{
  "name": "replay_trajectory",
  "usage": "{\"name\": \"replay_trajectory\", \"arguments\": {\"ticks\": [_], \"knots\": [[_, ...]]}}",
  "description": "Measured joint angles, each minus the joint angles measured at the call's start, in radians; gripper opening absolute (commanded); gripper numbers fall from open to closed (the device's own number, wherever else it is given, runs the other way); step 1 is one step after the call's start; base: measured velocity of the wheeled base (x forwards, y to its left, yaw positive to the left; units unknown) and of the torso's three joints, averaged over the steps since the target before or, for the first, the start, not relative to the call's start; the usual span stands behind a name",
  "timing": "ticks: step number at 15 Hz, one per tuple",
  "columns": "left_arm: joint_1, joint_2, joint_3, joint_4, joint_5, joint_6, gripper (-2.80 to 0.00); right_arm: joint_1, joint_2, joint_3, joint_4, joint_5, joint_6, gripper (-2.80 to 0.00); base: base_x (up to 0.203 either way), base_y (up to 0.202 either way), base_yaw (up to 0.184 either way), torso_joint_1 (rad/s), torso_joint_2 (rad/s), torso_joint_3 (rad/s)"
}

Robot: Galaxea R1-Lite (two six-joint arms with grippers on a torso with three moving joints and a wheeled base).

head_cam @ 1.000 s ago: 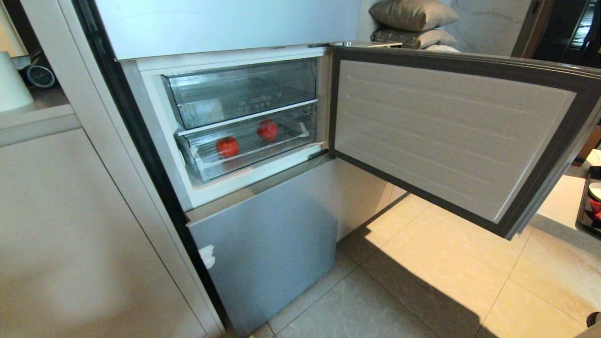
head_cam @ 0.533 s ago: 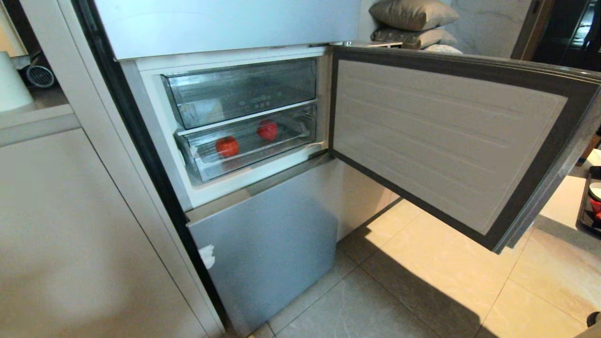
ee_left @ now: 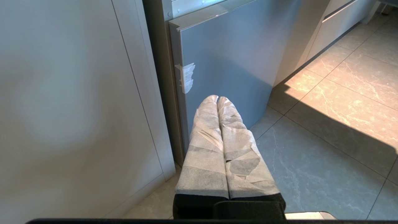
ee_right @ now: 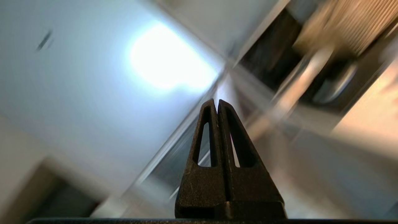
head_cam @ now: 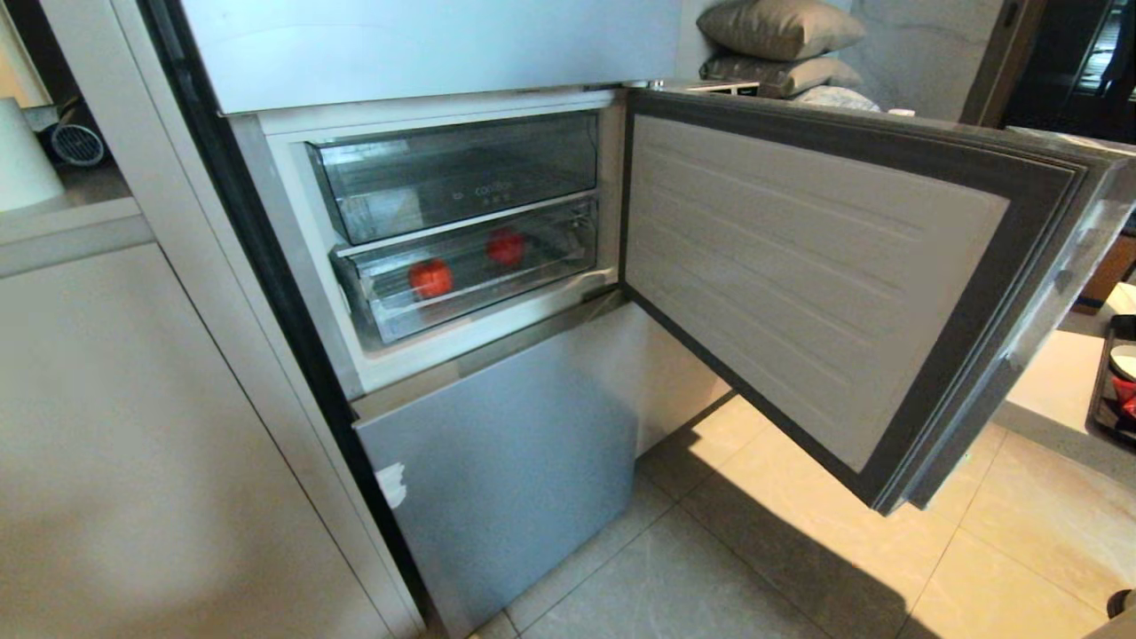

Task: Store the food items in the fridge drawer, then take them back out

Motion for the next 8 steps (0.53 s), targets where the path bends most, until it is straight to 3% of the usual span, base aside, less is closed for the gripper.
{"name": "replay_trajectory", "arguments": {"ticks": [4,6,8], "knots": [[0.0,0.0,0.0,0.0,0.0,0.0,-2.8,-0.019,0.176,-0.005,0.016,-0.243,-0.28,-2.8,0.0,0.0,0.0,0.0,0.0,0.0],[0.0,0.0,0.0,0.0,-0.001,0.0,-2.8,0.068,0.302,-0.002,0.023,-0.372,-0.453,-2.8,0.0,0.0,0.0,0.0,0.0,0.0],[0.0,0.0,0.0,0.0,-0.001,0.0,-2.8,0.21,0.403,0.015,0.009,-0.526,-0.612,-2.8,0.0,0.0,0.0,0.0,0.0,0.0]]}}
